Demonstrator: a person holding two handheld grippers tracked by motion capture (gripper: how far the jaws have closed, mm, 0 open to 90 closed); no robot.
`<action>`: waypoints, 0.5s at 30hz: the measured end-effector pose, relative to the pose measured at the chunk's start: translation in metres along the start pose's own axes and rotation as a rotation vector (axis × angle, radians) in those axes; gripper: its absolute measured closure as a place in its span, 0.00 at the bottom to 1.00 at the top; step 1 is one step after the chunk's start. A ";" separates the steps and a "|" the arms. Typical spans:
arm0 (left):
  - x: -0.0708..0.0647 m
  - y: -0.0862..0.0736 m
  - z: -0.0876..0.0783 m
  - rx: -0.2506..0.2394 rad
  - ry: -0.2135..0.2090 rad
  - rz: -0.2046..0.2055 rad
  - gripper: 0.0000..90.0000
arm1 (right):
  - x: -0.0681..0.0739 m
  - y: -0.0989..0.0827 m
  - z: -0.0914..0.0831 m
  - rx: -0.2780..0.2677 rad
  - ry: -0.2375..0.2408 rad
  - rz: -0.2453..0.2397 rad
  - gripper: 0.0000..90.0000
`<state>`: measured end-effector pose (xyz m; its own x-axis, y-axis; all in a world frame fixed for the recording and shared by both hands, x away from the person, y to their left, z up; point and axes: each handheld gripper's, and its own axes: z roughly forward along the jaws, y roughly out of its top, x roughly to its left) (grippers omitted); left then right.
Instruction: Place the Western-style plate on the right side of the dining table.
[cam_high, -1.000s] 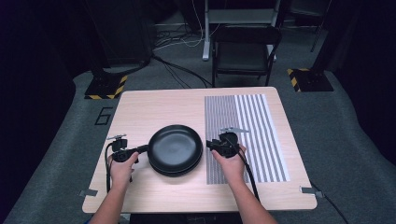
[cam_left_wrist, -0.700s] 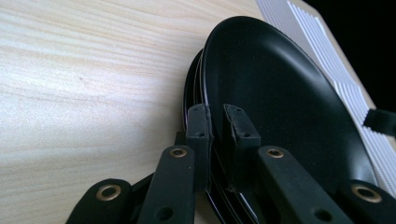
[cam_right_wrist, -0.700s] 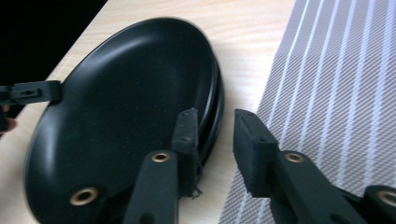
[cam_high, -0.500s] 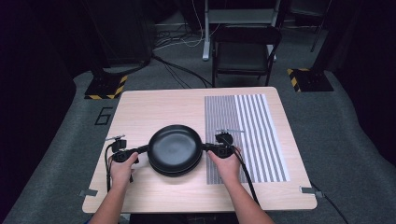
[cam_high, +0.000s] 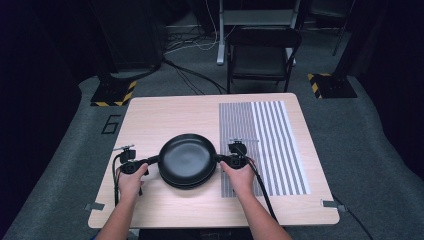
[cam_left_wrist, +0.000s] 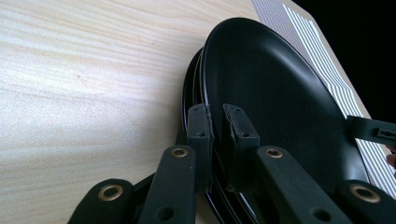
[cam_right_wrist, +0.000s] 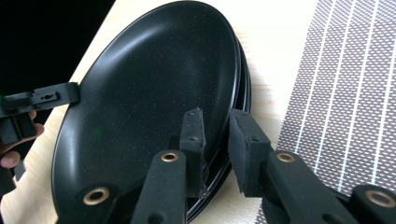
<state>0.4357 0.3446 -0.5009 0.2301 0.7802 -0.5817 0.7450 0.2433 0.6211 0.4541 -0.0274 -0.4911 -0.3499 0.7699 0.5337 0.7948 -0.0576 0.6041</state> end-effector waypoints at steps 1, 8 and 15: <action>0.000 0.000 0.000 0.001 0.000 0.000 0.92 | 0.000 0.000 0.000 -0.001 -0.003 0.011 0.86; -0.002 -0.001 0.000 -0.002 0.010 0.012 0.92 | 0.000 0.000 0.000 0.004 -0.015 0.023 0.90; -0.004 -0.001 0.000 0.002 0.018 0.029 0.92 | -0.006 0.002 -0.001 0.014 0.018 0.079 0.91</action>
<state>0.4336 0.3413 -0.4989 0.2403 0.7972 -0.5539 0.7396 0.2192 0.6364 0.4567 -0.0331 -0.4925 -0.2943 0.7516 0.5903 0.8273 -0.1089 0.5511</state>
